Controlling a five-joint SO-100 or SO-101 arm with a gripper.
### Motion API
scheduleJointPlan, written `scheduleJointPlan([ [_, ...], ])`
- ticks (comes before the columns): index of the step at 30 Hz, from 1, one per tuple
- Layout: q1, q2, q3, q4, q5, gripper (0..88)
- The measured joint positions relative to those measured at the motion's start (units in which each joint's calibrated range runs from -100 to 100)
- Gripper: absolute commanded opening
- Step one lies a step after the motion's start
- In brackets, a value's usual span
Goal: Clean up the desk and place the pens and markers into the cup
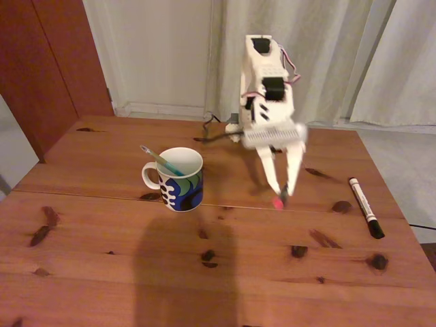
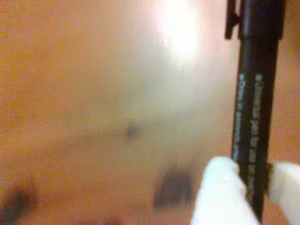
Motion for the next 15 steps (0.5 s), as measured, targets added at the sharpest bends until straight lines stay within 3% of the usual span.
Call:
scheduleJointPlan([
  [9, 12.0, -15.8, 22.9, -30.1, 0.0, 0.8],
  [15, 19.8, -23.7, 31.0, -36.7, 0.0, 0.8],
])
